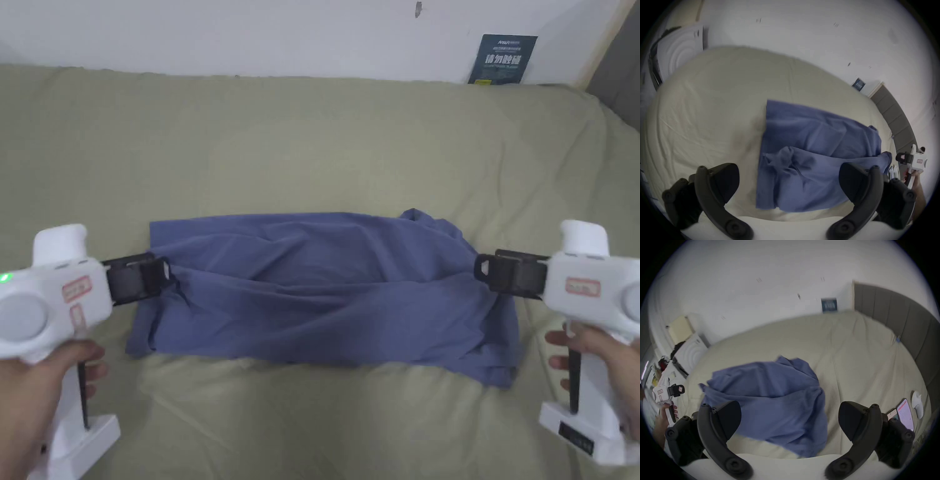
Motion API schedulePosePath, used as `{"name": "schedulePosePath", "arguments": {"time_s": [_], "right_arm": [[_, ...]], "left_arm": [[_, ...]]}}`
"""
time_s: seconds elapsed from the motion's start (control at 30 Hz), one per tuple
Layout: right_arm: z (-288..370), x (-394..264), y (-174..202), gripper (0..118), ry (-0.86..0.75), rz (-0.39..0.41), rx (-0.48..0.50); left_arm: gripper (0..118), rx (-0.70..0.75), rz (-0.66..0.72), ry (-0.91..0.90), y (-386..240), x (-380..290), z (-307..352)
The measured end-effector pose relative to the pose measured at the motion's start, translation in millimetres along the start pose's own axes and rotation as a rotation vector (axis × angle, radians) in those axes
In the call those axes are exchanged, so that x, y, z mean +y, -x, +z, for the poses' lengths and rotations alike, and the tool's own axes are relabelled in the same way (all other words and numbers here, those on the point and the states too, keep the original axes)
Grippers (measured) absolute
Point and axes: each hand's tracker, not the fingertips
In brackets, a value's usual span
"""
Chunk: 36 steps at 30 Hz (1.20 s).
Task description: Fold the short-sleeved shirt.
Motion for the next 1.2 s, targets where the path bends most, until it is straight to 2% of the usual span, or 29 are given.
{"name": "schedulePosePath", "arguments": {"time_s": [0.07,0.17,0.23,0.3,0.33,0.37,0.4,0.47,0.53,0.63,0.67,0.7,0.73,0.77,0.83,0.9,1.03,1.07,1.1,1.13,1.17,1.2], "right_arm": [[40,-31,16,118,-0.107,0.061,0.052],[83,-88,49,118,-0.195,0.176,-0.037],[99,-125,58,113,-0.173,0.148,-0.035],[103,-154,58,103,-0.137,0.037,0.046],[106,-164,63,58,-0.139,0.016,0.004],[106,-171,69,9,-0.139,0.05,-0.076],[113,-175,81,0,-0.195,0.123,-0.153],[114,-178,84,0,-0.164,0.09,-0.069],[114,-176,79,0,-0.152,0.056,-0.062],[115,-174,77,0,-0.146,0.064,-0.067],[115,-172,75,0,-0.142,0.058,-0.064],[116,-171,74,0,-0.141,0.055,-0.062],[118,-171,73,0,-0.14,0.055,-0.063],[118,-171,72,0,-0.14,0.056,-0.065],[118,-171,71,0,-0.133,0.061,-0.071],[119,-171,69,0,-0.126,0.068,-0.082],[116,-171,63,0,-0.106,0.061,-0.105],[114,-170,62,0,-0.101,0.058,-0.113],[113,-170,60,0,-0.098,0.054,-0.118],[113,-169,58,0,-0.096,0.047,-0.122],[112,-168,57,0,-0.095,0.042,-0.125],[110,-167,55,0,-0.093,0.039,-0.127]], "left_arm": [[118,-0.001,-0.036,-0.132,-6,-28,49],[118,0.068,-0.101,-0.234,-12,-85,106],[118,0.188,-0.119,-0.216,-6,-128,120],[114,0.165,-0.074,-0.137,0,-154,128],[88,0.125,-0.04,-0.12,2,-163,131],[35,0.135,-0.054,-0.095,2,-168,132],[0,0.177,-0.08,-0.017,0,-170,123],[0,0.14,-0.109,-0.045,5,-166,117],[0,0.119,-0.1,0.013,3,-153,101],[0,0.126,-0.136,0.028,3,-130,66],[13,0.13,-0.144,0.047,6,-121,48],[45,0.101,-0.117,0.164,15,-112,22],[95,0.09,-0.061,0.264,22,-104,-4],[101,0.111,-0.014,0.338,28,-101,-21],[100,0.078,0.02,0.258,32,-88,-44],[100,0.129,0.003,0.26,28,-77,-58],[98,0.128,-0.017,0.266,19,-58,-83],[85,0.131,-0.026,0.308,17,-59,-88],[52,0.161,-0.056,0.35,13,-60,-93],[9,0.166,-0.092,0.343,8,-63,-94],[9,0.161,-0.108,0.338,9,-65,-97],[9,0.097,-0.082,0.364,7,-70,-99]]}}
